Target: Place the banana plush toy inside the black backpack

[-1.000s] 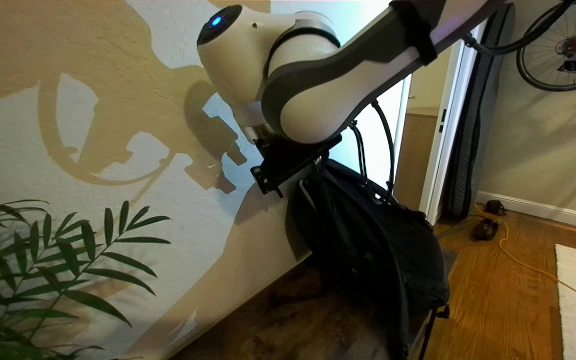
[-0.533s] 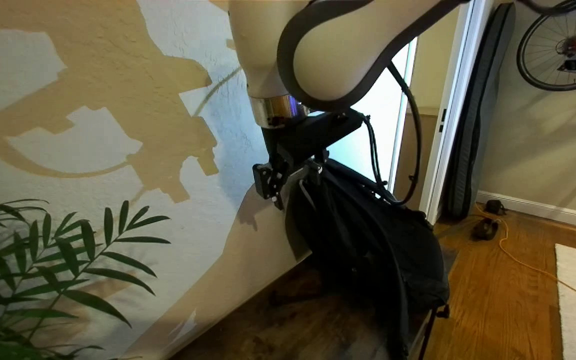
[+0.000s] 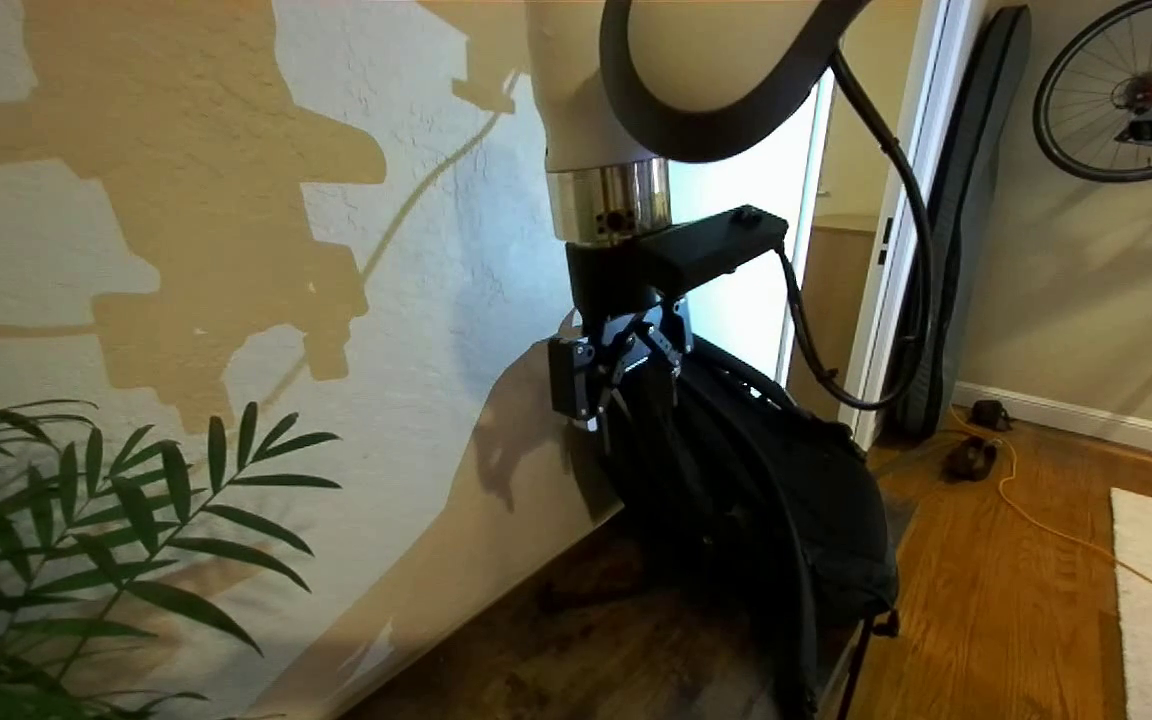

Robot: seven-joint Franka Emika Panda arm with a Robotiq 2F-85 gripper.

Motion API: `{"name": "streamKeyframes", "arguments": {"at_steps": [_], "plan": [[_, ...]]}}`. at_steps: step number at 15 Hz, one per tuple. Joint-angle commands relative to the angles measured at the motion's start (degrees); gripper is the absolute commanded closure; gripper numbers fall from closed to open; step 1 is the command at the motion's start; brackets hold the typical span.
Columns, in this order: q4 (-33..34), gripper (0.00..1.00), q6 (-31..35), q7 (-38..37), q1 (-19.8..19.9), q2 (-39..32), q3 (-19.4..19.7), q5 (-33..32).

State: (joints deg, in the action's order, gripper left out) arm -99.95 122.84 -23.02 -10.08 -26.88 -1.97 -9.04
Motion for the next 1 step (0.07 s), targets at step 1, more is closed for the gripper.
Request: {"name": "streamKeyframes", "arguments": {"at_steps": [1], "plan": [[0.0,0.0,-0.1,0.4,-0.5,0.1,0.6,0.4]]}}
